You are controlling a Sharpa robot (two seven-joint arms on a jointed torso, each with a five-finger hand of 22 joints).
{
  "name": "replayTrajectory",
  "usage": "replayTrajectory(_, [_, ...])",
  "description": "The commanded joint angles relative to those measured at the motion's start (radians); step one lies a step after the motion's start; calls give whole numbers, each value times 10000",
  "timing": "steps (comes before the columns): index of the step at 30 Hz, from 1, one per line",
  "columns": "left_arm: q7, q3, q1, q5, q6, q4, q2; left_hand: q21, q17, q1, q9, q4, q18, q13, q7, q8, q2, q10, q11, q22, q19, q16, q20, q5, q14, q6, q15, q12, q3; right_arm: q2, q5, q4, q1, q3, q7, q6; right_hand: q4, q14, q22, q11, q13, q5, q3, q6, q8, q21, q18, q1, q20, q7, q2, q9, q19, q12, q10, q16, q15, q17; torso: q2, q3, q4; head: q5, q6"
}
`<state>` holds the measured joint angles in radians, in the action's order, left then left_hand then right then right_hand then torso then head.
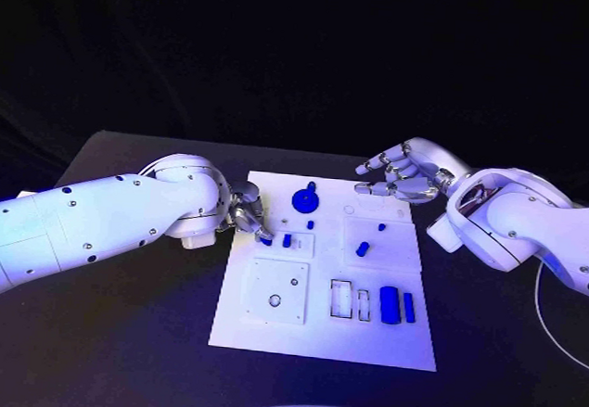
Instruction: Assemble the parts on the task board
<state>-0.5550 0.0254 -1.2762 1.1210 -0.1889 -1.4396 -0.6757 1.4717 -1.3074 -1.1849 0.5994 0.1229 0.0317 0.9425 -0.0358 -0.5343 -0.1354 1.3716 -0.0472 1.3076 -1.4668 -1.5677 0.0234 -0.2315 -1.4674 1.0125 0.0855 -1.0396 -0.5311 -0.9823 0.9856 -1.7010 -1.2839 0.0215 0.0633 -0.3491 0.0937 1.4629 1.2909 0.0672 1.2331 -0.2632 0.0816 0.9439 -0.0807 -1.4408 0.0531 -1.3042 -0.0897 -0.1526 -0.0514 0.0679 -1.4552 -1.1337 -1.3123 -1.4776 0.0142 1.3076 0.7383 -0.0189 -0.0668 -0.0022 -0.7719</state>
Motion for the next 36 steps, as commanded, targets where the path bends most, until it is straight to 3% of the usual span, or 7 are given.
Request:
replayTrajectory(1, [-235, 48, 60, -398, -279, 28, 102, 97, -2634, 303, 20, -775, -41, 37, 160, -87, -4, 110, -3, 1723, -555, -31, -68, -1, -1034, 220, 96, -75, -784, 17, 41, -24, 7, 0, -114, 131, 9, 672, -16, -30, 2, -53, -44, 30, -54, 53, 52, -36, -6, -7, 74, 11, 90, -43, 19, 51, -8, 841, -5, 7, 1, 7, 10])
replayTrajectory(7, [-427, 49, 59, -453, -335, 121, 197, 208, -2634, 705, 28, -524, -75, 140, 235, -118, 43, 196, -61, 1843, -620, -31, -106, 1, -1034, 351, 146, -179, -432, 13, 43, -31, 6, 0, -119, 156, 5, 671, -27, -31, 2, -65, -66, 31, -56, 62, 53, -65, -2, -7, 84, 10, 92, -56, 17, 66, -6, 825, 3, 4, 8, 18, 14])
replayTrajectory(22, [-766, 46, 53, -456, -291, 313, 397, 358, -2634, 1081, 19, -287, -121, 312, 297, -136, 136, 318, -111, 2002, -705, -31, -146, -3, -1034, 508, 186, -345, -77, 28, 44, -19, 6, 0, -137, 161, 18, 670, -39, -29, -11, -76, -94, 29, -56, 70, 55, -45, -1, -8, 70, 10, 96, -45, 26, 73, -6, 817, 5, 0, 9, -18, -3])
replayTrajectory(36, [-944, 44, 51, -407, -360, 390, 447, 444, -2634, 1610, -14, 12, -148, 362, 325, -114, 55, 364, -132, 2098, -751, -31, -167, 15, -1034, 634, 205, -393, 546, 27, 45, -16, 6, 0, -148, 142, 46, 670, -60, -27, -28, -102, -126, 24, -54, 82, 59, -14, -1, -9, 71, 8, 104, -30, 38, 80, -7, 811, 1, -8, 2, -32, -12])
